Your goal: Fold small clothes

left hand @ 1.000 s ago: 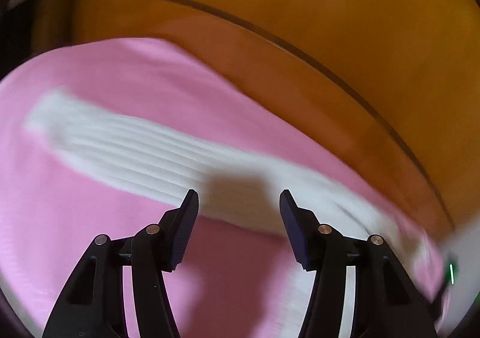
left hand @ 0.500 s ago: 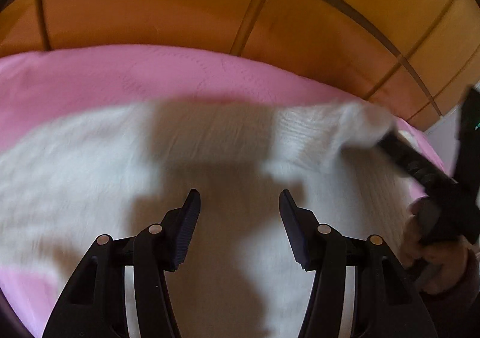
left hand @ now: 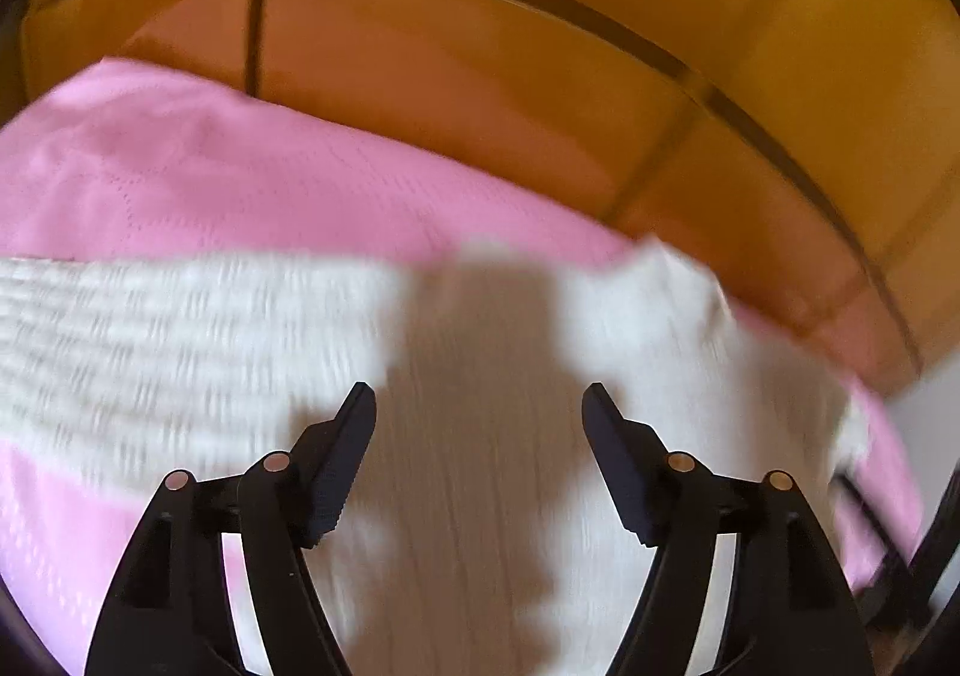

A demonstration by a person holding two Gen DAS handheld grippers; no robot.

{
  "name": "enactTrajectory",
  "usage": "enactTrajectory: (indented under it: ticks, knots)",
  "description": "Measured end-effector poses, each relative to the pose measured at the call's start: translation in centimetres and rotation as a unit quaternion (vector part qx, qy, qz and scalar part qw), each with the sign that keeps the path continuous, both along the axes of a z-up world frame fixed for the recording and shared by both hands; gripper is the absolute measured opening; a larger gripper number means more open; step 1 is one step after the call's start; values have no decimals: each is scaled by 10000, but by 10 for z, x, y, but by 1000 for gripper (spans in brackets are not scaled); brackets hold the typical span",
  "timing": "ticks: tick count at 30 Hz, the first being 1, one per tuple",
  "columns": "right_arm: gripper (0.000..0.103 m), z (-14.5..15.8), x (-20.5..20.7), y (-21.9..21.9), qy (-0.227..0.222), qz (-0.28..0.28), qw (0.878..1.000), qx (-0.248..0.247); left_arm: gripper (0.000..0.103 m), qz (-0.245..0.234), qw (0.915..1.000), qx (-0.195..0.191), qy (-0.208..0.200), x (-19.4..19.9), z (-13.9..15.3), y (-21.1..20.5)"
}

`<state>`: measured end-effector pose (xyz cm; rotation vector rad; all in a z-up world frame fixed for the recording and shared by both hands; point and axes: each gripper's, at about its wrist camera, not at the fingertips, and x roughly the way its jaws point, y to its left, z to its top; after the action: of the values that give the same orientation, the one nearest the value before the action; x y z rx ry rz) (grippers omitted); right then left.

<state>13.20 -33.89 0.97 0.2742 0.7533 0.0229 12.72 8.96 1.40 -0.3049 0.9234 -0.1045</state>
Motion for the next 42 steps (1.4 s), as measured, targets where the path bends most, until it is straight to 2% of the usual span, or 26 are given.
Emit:
enactTrajectory:
  ticks: [4,6,7,8,11,14,18,21,24,25,26,27,29,32,36,39,41,42]
  knots:
    - [77,3,-32,-77,-40,-950,9951,285,70,-434,9968,649,-160,-54,-15,-37]
    - [77,-6,-42,-121,45,-1492,9873,545,72,-513,9936,984,-199,-71,-24,-47]
    - [77,-14,-48,-151,103,-1839,9799,765,77,-536,9921,1120,-189,-75,-33,-55]
    - [76,-21,-51,-172,141,-2052,9742,933,78,-537,9904,1259,-175,-78,-40,-60]
    - [71,-37,-53,-229,174,-2527,9572,1399,82,-495,9906,1256,-211,-81,-41,-54]
    - [66,-44,-38,-271,51,-2799,9431,1793,88,-461,9921,1157,-151,-64,-46,-53]
    - [59,-51,-8,-305,-28,-3048,9284,2127,89,-441,9907,1277,-171,-62,-48,-59]
    - [55,-55,10,-325,-54,-3244,9208,2166,90,-418,9909,1265,-181,-64,-49,-57]
    - [42,-55,26,-334,139,-3425,9181,1988,91,-402,9908,1281,-172,-61,-50,-57]
    - [27,-53,31,-333,223,-3415,9202,1902,92,-400,9908,1280,-169,-61,-50,-57]
    - [5,-50,34,-332,360,-3365,9239,1784,92,-400,9909,1276,-166,-61,-51,-57]
    - [5,-43,34,-329,577,-3392,9277,1447,92,-401,9910,1264,-163,-60,-51,-57]
    - [5,-25,23,-324,500,-3408,9338,966,92,-389,9913,1244,-163,-60,-52,-57]
    - [4,5,-11,-319,343,-3544,9337,379,92,-385,9916,1225,-156,-59,-52,-57]
    - [4,23,-78,-323,317,-3929,9190,-63,92,-431,9926,1129,-116,-57,-52,-55]
    - [3,9,-122,-329,632,-4239,9034,-77,92,-593,9931,1015,-6,-55,-47,-51]
    - [0,-5,-152,-330,887,-4562,8852,-195,92,-720,9932,919,-4,-61,-38,-46]
    - [0,-10,-163,-333,918,-4610,8827,-27,92,-739,9935,870,-24,-68,-33,-40]
